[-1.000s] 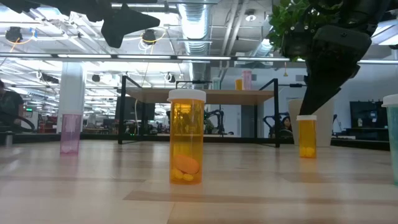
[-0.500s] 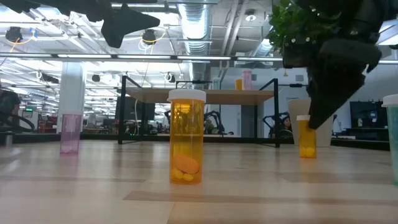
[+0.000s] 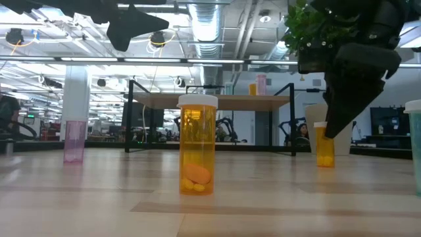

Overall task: Pick and place medicine bottles onto shelf by color
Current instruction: Put the top small orange pill bottle on the shelf

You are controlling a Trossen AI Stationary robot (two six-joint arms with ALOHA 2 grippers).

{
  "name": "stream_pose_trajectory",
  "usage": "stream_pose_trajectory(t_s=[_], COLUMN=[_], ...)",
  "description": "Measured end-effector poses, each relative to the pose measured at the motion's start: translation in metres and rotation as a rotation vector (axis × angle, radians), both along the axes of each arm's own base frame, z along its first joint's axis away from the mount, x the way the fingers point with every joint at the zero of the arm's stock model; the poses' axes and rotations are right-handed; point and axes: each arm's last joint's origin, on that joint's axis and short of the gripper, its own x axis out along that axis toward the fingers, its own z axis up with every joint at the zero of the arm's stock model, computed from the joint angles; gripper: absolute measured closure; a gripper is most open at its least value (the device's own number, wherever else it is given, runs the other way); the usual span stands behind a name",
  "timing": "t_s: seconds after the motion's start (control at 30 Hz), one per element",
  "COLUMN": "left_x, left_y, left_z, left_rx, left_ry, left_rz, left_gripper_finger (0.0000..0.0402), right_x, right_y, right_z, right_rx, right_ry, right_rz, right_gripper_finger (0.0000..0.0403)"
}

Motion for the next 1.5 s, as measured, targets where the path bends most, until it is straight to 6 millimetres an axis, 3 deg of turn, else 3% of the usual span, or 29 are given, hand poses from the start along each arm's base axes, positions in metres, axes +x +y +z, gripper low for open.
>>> stream_pose_trajectory(t_s=[0.43, 0.73, 1.13, 1.5], left_x=[0.000, 0.000, 0.000, 0.000], left_y=[0.000, 0.000, 0.000, 0.000], left_z=[0.000, 0.000, 0.000, 0.000], left_rx=[-0.005, -0.005, -0.004, -0.006], left_ry=[-0.001, 0.000, 0.000, 0.000], left_rz=[0.001, 0.001, 0.001, 0.001], left_gripper_finger=[0.0171, 0.0171, 0.0171, 0.0171], right_x=[0.001, 0.011, 0.006, 0.006], right_y=[-0.002, -0.002, -0.003, -0.003], right_z=[0.001, 0.016, 0.015, 0.015], right_rx=[0.000, -0.009, -0.021, -0.012], right_ry=[-0.001, -0.029, 0.030, 0.032], right_rz=[-0.009, 0.020, 0.006, 0.007], right_gripper_finger=[0.0148, 0.0148, 0.0149, 0.0218])
